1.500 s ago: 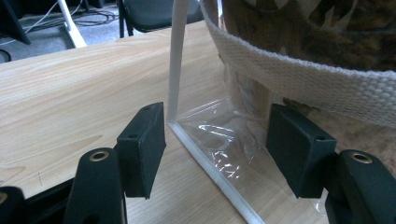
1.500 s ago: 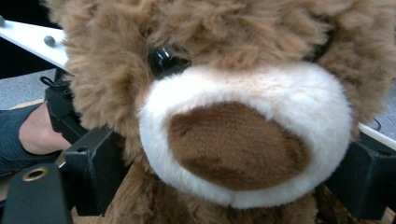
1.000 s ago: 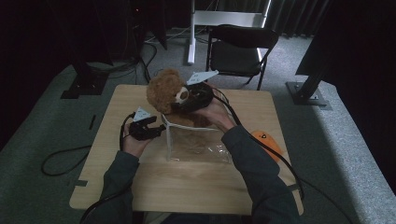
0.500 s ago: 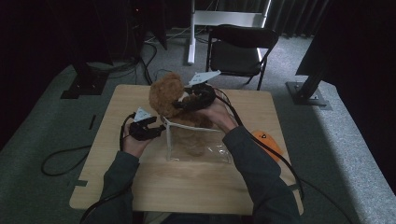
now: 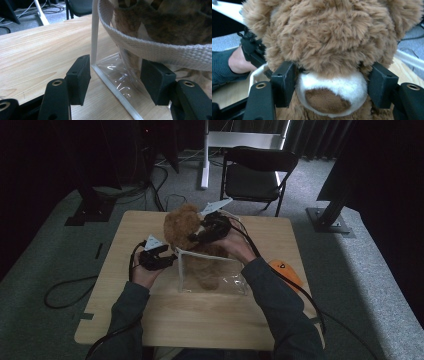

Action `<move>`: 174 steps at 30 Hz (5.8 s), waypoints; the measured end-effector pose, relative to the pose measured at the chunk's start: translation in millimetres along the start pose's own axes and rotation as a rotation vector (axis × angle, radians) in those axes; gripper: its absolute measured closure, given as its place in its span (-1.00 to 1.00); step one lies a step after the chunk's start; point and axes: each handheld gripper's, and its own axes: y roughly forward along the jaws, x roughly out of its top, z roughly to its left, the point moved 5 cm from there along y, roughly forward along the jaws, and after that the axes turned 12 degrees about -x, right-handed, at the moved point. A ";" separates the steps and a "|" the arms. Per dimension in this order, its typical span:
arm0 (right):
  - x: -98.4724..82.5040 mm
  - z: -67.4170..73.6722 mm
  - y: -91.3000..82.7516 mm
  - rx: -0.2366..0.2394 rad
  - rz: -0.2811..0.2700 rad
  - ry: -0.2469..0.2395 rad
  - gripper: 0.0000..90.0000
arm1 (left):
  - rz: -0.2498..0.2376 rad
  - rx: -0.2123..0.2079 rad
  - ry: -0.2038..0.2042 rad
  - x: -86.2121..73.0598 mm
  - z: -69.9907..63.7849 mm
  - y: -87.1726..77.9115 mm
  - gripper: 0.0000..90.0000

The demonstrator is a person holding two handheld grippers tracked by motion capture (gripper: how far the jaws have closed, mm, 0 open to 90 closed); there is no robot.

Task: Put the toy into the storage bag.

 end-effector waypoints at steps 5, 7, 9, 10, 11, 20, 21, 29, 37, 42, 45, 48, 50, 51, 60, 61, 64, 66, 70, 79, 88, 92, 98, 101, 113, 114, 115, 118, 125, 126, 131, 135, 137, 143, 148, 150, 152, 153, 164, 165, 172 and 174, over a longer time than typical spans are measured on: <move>-7.7 -2.2 3.9 -0.011 0.070 -0.005 -0.27 | -0.004 -0.004 -0.001 0.2 -0.3 0.1 -0.07; -12.0 -1.1 6.6 -0.018 0.113 -0.021 -0.25 | -0.006 -0.005 -0.001 0.5 -0.4 0.1 -0.07; -15.8 0.0 9.0 -0.026 0.151 -0.027 -0.25 | -0.007 -0.005 -0.001 0.5 -0.6 0.2 -0.07; -16.1 0.0 9.1 -0.029 0.152 -0.033 -0.26 | -0.009 -0.005 -0.002 0.6 -0.7 0.0 -0.07; -15.2 -0.1 8.3 -0.030 0.141 -0.040 -0.27 | -0.009 -0.006 -0.002 0.5 -0.6 -0.3 -0.07; -1.0 -4.7 -1.5 -0.057 0.004 -0.011 -0.60 | -0.013 -0.011 -0.002 0.9 -0.6 0.1 -0.07; 0.5 -5.3 -1.9 -0.053 -0.008 -0.009 -0.60 | -0.013 -0.011 -0.003 0.9 -0.6 0.2 -0.07; 5.4 -5.3 3.7 -0.046 0.001 0.021 -0.28 | -0.009 -0.005 0.000 0.9 -0.6 0.3 -0.07; -5.2 -3.4 7.5 -0.032 0.100 0.019 -0.14 | -0.011 -0.004 0.001 1.5 -0.8 -0.4 -0.07; -3.9 -0.9 2.8 -0.056 0.078 -0.027 -0.23 | -0.014 0.000 0.004 0.3 0.5 -0.9 -0.08; -3.8 -0.7 1.3 -0.063 0.075 -0.027 -0.25 | -0.011 0.003 0.006 -0.4 0.9 -1.0 -0.09; -5.5 -0.5 -6.5 -0.088 0.059 -0.038 -0.27 | 0.000 0.007 0.003 -6.0 2.0 -0.2 -0.10; -5.8 -0.3 -10.2 -0.101 0.057 -0.044 -0.27 | 0.005 0.008 0.002 -8.3 2.5 -0.3 -0.10; -5.8 0.2 -12.2 -0.107 0.056 -0.051 -0.27 | 0.005 0.010 0.000 -9.3 2.7 -0.3 -0.10; -5.7 0.2 -39.6 -0.148 0.000 -0.063 -0.23 | 0.014 0.025 -0.012 -17.8 8.4 -5.2 -0.11; -5.9 -0.5 -43.8 -0.151 -0.009 -0.059 -0.22 | 0.016 0.028 -0.015 -19.3 9.0 -5.6 -0.11; -6.2 -1.5 -56.1 -0.169 -0.030 -0.059 -0.21 | 0.024 0.035 -0.020 -24.2 11.1 -6.3 -0.12; -6.6 -1.2 -64.4 -0.177 -0.043 -0.063 -0.19 | 0.032 0.039 -0.021 -27.3 12.3 -6.9 -0.12; -9.2 -1.1 -80.7 -0.200 -0.069 -0.067 -0.11 | 0.038 0.048 -0.025 -32.1 14.5 -8.0 -0.12; -20.9 -11.1 -111.0 -0.262 -0.102 -0.031 -0.03 | 0.051 0.058 -0.042 -42.8 17.1 -10.8 -0.12; -37.2 -21.6 -129.4 -0.312 -0.097 -0.009 -0.01 | 0.065 0.074 -0.056 -54.2 20.7 -12.9 -0.12; -45.5 -26.4 -135.5 -0.333 -0.110 0.013 -0.01 | 0.071 0.081 -0.061 -58.5 22.9 -13.8 -0.12; -56.1 -31.1 -141.3 -0.358 -0.121 0.037 0.00 | 0.073 0.091 -0.067 -62.4 25.6 -15.3 -0.12; -64.0 -33.8 -145.8 -0.367 -0.130 0.054 0.02 | 0.077 0.095 -0.069 -64.6 27.3 -15.7 -0.12; -86.6 -38.1 -154.5 -0.419 -0.129 0.082 0.05 | 0.089 0.111 -0.065 -69.2 27.3 -13.8 -0.13; -87.8 -37.4 -154.6 -0.426 -0.127 0.079 0.05 | 0.090 0.112 -0.063 -69.8 27.5 -13.9 -0.13; -89.1 -36.4 -154.6 -0.430 -0.126 0.079 0.05 | 0.091 0.114 -0.062 -70.3 27.7 -14.1 -0.13; -93.2 -33.2 -154.4 -0.445 -0.123 0.070 0.05 | 0.090 0.120 -0.062 -71.7 28.1 -14.4 -0.13; -104.5 -29.9 -160.9 -0.483 -0.124 0.075 0.04 | 0.090 0.128 -0.068 -74.7 30.4 -16.3 -0.13; -106.1 -30.1 -162.7 -0.487 -0.126 0.081 0.04 | 0.091 0.129 -0.067 -75.0 30.6 -16.4 -0.13; -114.1 -32.4 -170.7 -0.500 -0.129 0.108 0.02 | 0.110 0.134 -0.058 -76.5 31.5 -15.4 -0.13; -121.8 -34.2 -174.1 -0.504 -0.127 0.131 -0.01 | 0.105 0.139 -0.063 -77.2 33.0 -15.1 -0.13; -126.6 -34.8 -175.0 -0.502 -0.117 0.144 -0.03 | 0.106 0.140 -0.063 -77.8 33.7 -15.2 -0.13; -142.4 -35.0 -176.4 -0.504 -0.098 0.161 -0.04 | 0.115 0.142 -0.067 -80.2 35.9 -14.6 -0.13; -154.0 -36.0 -178.5 -0.501 -0.085 0.195 -0.11 | 0.126 0.146 -0.064 -82.2 36.6 -12.8 -0.13; -158.6 -35.6 -178.1 -0.492 -0.077 0.203 -0.14 | 0.135 0.151 -0.064 -83.7 37.2 -11.7 -0.13; -162.7 -34.6 -177.2 -0.489 -0.070 0.205 -0.18 | 0.140 0.154 -0.064 -84.8 37.6 -10.9 -0.13; -164.7 -34.0 -176.9 -0.492 -0.065 0.206 -0.19 | 0.141 0.155 -0.064 -85.1 37.8 -10.7 -0.13; -186.7 -30.3 -177.0 -0.506 -0.029 0.209 -0.38 | 0.148 0.160 -0.066 -87.3 39.5 -9.8 -0.14; -188.5 -29.8 -176.8 -0.508 -0.024 0.209 -0.40 | 0.149 0.160 -0.066 -87.6 39.5 -9.5 -0.14; -200.1 -26.6 -172.8 -0.529 0.008 0.207 -0.60 | 0.151 0.160 -0.067 -88.0 39.7 -9.4 -0.14; -202.7 -25.7 -171.6 -0.532 0.017 0.204 -0.65 | 0.154 0.160 -0.066 -88.1 39.7 -9.3 -0.14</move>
